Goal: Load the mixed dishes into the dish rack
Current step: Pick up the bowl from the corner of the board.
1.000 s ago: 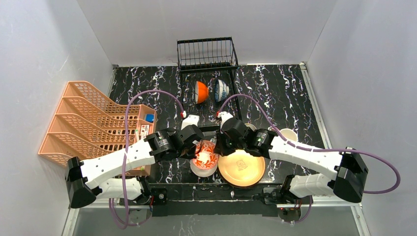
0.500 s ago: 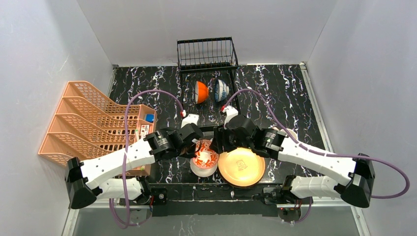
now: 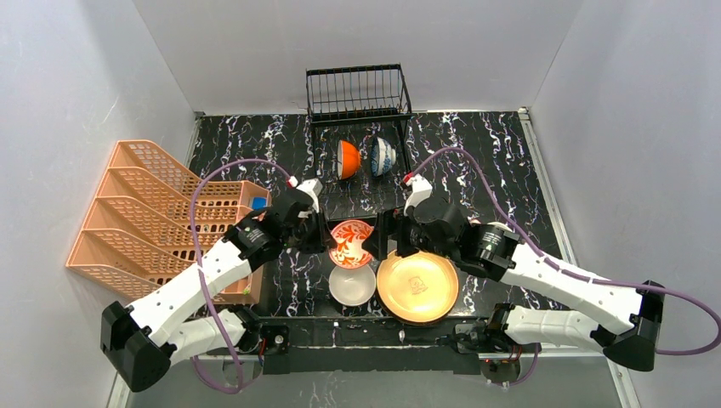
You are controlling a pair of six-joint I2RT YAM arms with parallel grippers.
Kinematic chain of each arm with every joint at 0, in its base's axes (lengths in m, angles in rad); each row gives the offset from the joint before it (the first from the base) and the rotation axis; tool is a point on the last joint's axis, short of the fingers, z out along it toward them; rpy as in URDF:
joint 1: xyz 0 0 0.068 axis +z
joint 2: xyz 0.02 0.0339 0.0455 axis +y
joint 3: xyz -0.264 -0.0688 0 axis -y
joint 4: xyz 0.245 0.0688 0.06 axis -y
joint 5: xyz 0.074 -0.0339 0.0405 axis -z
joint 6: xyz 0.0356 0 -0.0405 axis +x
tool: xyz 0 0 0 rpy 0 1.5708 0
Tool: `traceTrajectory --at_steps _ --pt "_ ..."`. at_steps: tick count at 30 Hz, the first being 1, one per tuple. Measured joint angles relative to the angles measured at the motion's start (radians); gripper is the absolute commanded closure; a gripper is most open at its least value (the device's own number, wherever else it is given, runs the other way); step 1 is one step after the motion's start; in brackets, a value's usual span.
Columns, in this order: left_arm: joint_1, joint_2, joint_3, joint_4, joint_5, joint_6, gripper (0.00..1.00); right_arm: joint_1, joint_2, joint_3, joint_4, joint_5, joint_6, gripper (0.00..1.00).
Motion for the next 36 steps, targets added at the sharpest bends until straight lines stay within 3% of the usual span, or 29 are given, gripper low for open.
traceTrajectory --at_steps 16,25,36 --pt "0.296 -0.156 -0.257 0.491 0.423 -0.239 1.0 0.0 -0.071 0.01 0.073 0.025 0.129 0.01" --pt "0.328 -0.184 -0.387 0.796 0.53 -0.455 1.0 0.0 -0.075 0.01 0.16 0.072 0.196 0.01" --pt "0.335 -0.209 -0.397 0.914 0.57 -0.543 1.0 0.0 -0.014 0.025 0.26 0.079 0.214 0.01"
